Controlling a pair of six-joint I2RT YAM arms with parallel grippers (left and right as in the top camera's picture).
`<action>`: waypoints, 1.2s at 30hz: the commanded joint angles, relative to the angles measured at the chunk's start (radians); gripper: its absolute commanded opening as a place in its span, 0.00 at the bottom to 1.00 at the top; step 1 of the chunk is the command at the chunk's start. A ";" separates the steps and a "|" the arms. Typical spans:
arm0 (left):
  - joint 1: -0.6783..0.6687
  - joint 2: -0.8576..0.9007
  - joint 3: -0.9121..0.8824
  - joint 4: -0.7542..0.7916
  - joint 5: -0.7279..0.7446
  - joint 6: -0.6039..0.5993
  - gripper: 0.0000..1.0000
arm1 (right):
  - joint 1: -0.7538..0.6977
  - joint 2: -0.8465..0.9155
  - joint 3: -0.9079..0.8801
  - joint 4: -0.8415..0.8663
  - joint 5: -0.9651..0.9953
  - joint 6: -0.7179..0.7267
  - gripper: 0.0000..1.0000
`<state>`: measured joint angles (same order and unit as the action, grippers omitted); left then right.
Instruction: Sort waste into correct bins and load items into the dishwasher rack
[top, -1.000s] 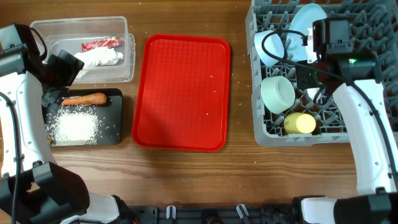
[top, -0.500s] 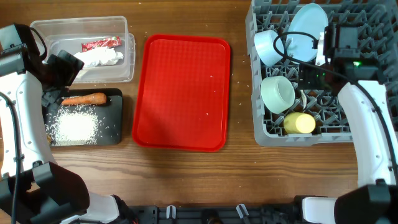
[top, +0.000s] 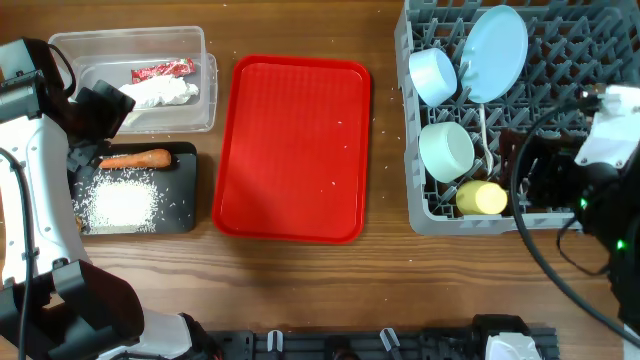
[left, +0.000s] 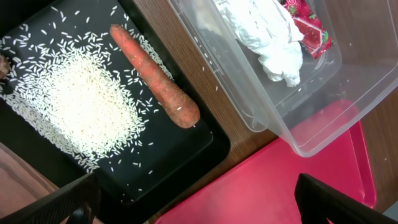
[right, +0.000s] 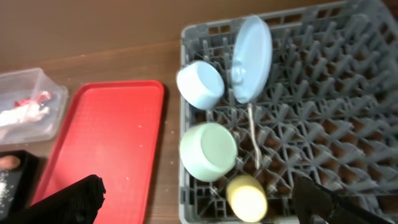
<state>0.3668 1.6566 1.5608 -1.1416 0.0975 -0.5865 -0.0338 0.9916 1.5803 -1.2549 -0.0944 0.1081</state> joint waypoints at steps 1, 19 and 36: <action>0.003 -0.024 0.010 0.000 -0.013 -0.013 1.00 | -0.003 -0.049 0.003 -0.029 0.194 0.027 1.00; 0.003 -0.024 0.010 0.000 -0.013 -0.013 1.00 | -0.005 -0.747 -1.222 1.052 0.092 0.219 1.00; 0.003 -0.024 0.010 0.000 -0.013 -0.013 1.00 | -0.002 -0.981 -1.537 1.176 0.093 0.266 1.00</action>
<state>0.3668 1.6547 1.5608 -1.1439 0.0940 -0.5896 -0.0345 0.0193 0.0452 -0.0853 0.0151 0.3630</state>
